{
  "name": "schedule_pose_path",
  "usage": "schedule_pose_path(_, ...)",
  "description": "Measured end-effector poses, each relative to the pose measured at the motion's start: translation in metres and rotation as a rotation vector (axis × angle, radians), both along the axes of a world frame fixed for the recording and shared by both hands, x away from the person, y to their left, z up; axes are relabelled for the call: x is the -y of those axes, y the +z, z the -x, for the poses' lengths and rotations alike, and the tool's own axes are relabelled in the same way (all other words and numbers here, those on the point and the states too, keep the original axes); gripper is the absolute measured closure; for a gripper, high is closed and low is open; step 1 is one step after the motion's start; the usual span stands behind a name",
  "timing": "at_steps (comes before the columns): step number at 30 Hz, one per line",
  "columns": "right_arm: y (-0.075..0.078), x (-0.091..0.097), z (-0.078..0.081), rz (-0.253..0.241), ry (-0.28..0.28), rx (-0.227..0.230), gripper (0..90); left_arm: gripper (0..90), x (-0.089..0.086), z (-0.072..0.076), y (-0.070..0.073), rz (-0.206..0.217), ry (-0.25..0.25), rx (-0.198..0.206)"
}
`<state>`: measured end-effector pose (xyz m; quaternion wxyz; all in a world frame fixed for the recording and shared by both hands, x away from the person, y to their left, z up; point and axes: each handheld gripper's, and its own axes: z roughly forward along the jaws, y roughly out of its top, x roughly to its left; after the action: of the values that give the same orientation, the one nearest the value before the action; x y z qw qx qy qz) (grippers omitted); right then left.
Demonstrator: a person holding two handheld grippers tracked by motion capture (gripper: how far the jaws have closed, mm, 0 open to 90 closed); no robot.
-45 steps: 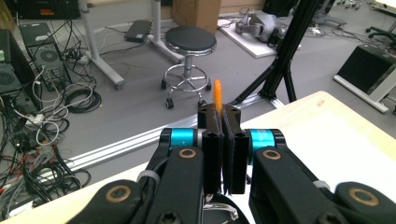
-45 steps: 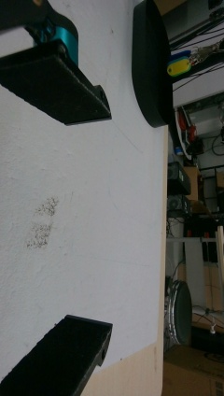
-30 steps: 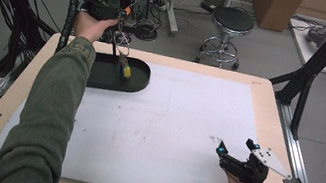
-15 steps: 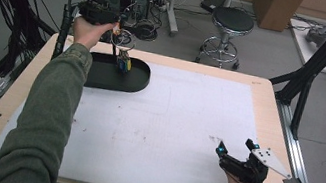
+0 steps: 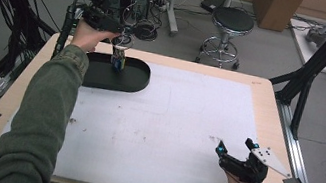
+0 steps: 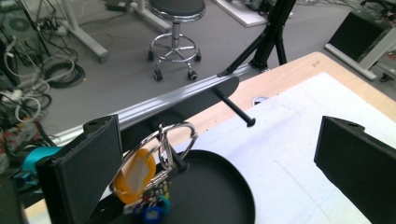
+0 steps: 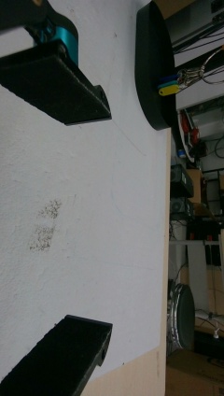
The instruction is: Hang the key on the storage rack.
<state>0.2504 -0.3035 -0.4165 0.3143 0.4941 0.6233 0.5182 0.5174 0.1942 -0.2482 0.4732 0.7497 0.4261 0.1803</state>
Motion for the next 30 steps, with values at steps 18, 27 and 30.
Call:
schedule_pose_path(18, 0.001, -0.002, -0.001, 0.009, 0.003, -0.003, 0.5, 1.6, -0.02, 0.033, -0.019, 0.009, 0.011, 0.022)
schedule_pose_path(27, 0.0, -0.001, -0.003, 0.009, 0.004, 0.0, 0.5, 1.6, -0.031, 0.054, -0.031, 0.022, -0.002, 0.002)
schedule_pose_path(30, 0.001, -0.001, -0.003, 0.012, 0.004, -0.001, 0.4, 1.6, -0.035, 0.059, -0.035, 0.038, -0.009, 0.003)
